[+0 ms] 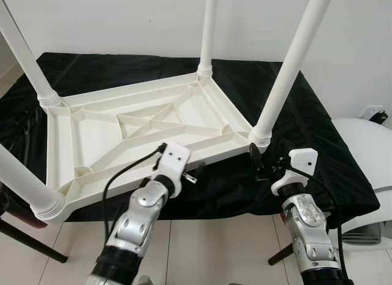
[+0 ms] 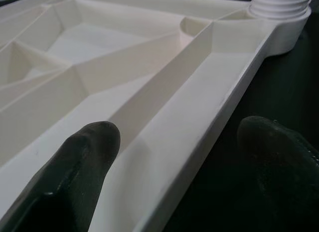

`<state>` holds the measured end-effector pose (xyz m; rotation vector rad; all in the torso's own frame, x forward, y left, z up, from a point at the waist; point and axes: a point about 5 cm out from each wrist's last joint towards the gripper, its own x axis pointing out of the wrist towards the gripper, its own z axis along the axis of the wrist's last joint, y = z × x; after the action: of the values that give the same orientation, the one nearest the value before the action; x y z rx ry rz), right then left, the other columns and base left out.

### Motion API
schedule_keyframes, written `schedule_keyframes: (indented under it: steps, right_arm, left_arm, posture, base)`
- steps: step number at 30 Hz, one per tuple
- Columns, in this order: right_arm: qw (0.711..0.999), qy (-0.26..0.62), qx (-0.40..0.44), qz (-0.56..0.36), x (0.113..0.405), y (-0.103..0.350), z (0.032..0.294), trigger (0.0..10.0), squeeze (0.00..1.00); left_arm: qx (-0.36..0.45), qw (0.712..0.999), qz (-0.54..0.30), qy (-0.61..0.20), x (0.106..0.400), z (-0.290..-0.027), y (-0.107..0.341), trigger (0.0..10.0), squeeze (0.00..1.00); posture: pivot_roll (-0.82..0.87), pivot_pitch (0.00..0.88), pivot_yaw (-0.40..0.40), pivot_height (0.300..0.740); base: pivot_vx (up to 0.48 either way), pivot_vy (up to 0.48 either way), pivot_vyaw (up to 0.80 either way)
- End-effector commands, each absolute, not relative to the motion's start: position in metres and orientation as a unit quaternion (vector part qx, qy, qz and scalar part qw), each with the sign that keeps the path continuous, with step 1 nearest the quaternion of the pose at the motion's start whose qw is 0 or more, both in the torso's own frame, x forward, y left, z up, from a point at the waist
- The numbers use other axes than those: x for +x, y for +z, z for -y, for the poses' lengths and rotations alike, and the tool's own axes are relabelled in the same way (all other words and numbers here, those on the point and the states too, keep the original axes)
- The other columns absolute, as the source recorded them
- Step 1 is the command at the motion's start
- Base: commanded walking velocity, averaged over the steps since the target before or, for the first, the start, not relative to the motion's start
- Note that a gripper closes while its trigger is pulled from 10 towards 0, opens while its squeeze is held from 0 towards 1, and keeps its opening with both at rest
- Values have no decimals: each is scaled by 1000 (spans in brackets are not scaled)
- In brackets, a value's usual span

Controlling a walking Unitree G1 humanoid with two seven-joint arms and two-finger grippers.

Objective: Building children table

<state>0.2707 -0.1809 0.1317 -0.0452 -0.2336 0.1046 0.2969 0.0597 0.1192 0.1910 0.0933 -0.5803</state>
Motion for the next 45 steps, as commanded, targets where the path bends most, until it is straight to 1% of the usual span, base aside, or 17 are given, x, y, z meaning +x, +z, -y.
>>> schedule_keyframes:
  steps: [1,6,9,13,15,16,18,21,25,27,28,30,34,37,41,44,45]
  right_arm:
    - [991,49,-28,120,269,132,183,10000,0]
    - [991,49,-28,120,269,133,183,10000,0]
    - [991,51,-29,120,269,134,182,10000,0]
    - [991,50,-29,120,269,134,182,10000,0]
    - [991,50,-29,119,269,134,182,10000,0]
    - [991,50,-29,119,269,134,182,10000,0]
    - [991,51,-29,120,269,135,182,10000,0]
    - [991,51,-28,121,270,136,181,10000,0]
    - [991,51,-28,121,269,136,181,10000,0]
    - [991,49,-28,121,269,136,182,10000,0]
    - [991,49,-28,121,269,136,182,10000,0]
    - [991,48,-27,121,269,136,182,10000,0]
    - [991,49,-26,121,270,136,181,10000,0]
    - [991,50,-26,122,270,137,180,10000,0]
    - [991,51,-26,122,270,137,180,10000,0]
    - [991,50,-26,123,271,137,180,10000,0]
    - [991,50,-26,124,271,138,180,10000,0]
  left_arm:
    - [98,928,-45,-356,295,-47,120,10000,0]
    - [108,919,-37,-376,298,-36,122,10000,0]
    - [112,906,-33,-407,300,-20,123,10000,0]
    - [119,896,-29,-426,300,-11,123,10000,0]
    - [113,882,-40,-457,300,-1,122,10000,0]
    - [113,882,-40,-457,300,-1,122,10000,0]
    - [109,868,-52,-481,299,4,119,10000,0]
    - [121,850,-74,-507,298,1,111,10000,0]
    - [128,845,-83,-513,299,-3,108,10000,0]
    - [138,836,-102,-521,304,-16,105,10000,0]
    - [138,836,-102,-521,304,-16,105,10000,0]
    - [154,835,-108,-517,312,-30,105,10000,0]
    - [163,836,-109,-513,318,-38,107,10000,0]
    - [169,839,-108,-506,324,-42,110,10000,0]
    - [167,837,-108,-510,325,-43,112,10000,0]
    - [155,843,-102,-504,329,-44,116,10000,0]
    - [152,843,-100,-506,329,-44,117,7725,0]
  posture:
    - [-81,2,-4,740]
    - [-78,7,-6,740]
    - [-77,12,-10,740]
    - [-75,15,-13,740]
    - [-72,15,-15,740]
    - [-72,15,-15,740]
    - [-75,16,-16,740]
    - [-78,18,-11,740]
    - [-79,19,-11,740]
    - [-77,23,-10,740]
    - [-77,23,-10,740]
    - [-74,22,-9,740]
    - [-73,21,-8,740]
    - [-72,19,-7,740]
    - [-73,19,-7,740]
    - [-74,19,-8,740]
    - [-74,18,-8,740]
  base:
    - [0,0,0]
    - [0,0,0]
    - [0,0,0]
    - [0,0,0]
    - [0,0,0]
    - [0,0,0]
    - [0,0,0]
    - [0,0,0]
    - [0,0,0]
    - [0,0,0]
    - [0,0,0]
    - [0,0,0]
    - [0,0,0]
    - [0,0,0]
    - [0,0,0]
    - [0,0,0]
    - [0,0,0]
